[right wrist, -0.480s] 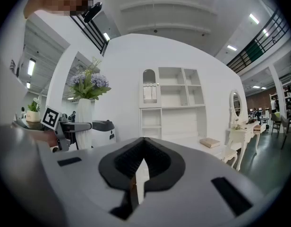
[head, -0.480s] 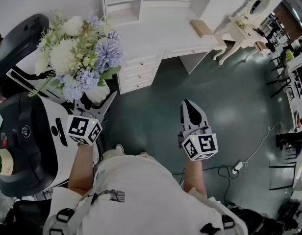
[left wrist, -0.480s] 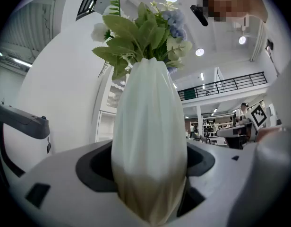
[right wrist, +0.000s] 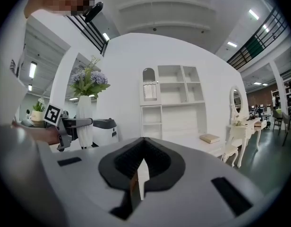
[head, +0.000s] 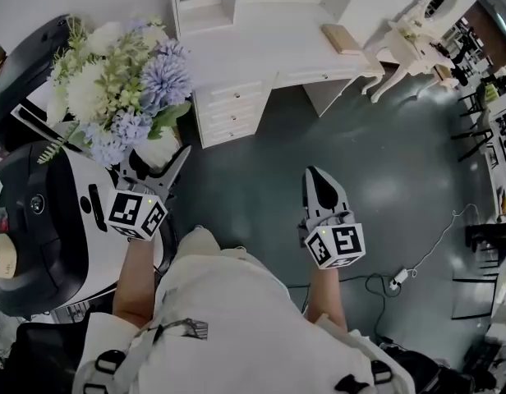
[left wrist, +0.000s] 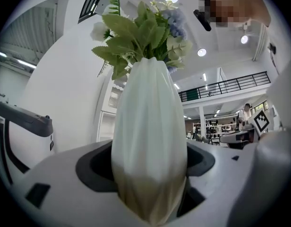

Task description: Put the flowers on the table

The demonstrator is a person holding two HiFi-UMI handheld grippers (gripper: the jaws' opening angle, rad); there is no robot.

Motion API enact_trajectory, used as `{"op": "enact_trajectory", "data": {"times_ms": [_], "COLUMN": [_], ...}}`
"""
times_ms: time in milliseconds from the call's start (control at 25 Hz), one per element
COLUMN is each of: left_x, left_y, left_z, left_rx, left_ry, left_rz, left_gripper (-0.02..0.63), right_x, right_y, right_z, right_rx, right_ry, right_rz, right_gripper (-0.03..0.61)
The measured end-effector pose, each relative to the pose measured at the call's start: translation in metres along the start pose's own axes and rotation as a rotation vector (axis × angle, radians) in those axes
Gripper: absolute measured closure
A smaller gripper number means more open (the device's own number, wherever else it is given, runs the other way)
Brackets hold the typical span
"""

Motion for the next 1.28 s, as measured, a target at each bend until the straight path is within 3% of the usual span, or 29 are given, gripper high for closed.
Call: {"op": "enact_trajectory", "data": {"times_ms": [200,600,840,960,1120,1280], "left_x": [0.005,-0.007,-0.005,-0.042,-0.139,-0.162], "left_y": [-0.005,0.004,0.0,-0.001,0.003,0.01], "left_z": [-0.016,0.003,0.002,0.057,0.206,0.281], "left_rx": [-0.006,0.015,0.038,0.056,0.051,0.053], "left_ry": [-0.003,0.008,0.03,0.065,0.143,0.183], "left_rz": [0.017,0.014,0.042,0.051,0.011,-0.017], "left_gripper": [0.224,0.224,0.224,0.224,0.224,0.224], "right_x": [-0.001,0.0,-0.004,0.006,0.044,0.081], "right_y": [0.005,0.026,0.019,-0.004,-0.045,-0.049], "right_z": [-0.015,0.01,0.033,0.101,0.255,0.304], "right_rx": [0.044,0.015,0.038,0.047,0.028,-0.009], "right_ry": [-0.002,0.001,-0.031,-0.036,0.03,0.079], "right_rz": [0.083,0.073,0.043,0.013,0.01,0.02], "right_gripper": [0.569,0.569,0.569,0.569,0.569,0.569]}}
Point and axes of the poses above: the fingertips, and each gripper's own axes: z forward along the fingers, x to its right, y out of its underside, the point moved 3 cm from there along -z, backward along the fingers, and after that the axes turned 6 degrees about z, right-handed, at the moved point
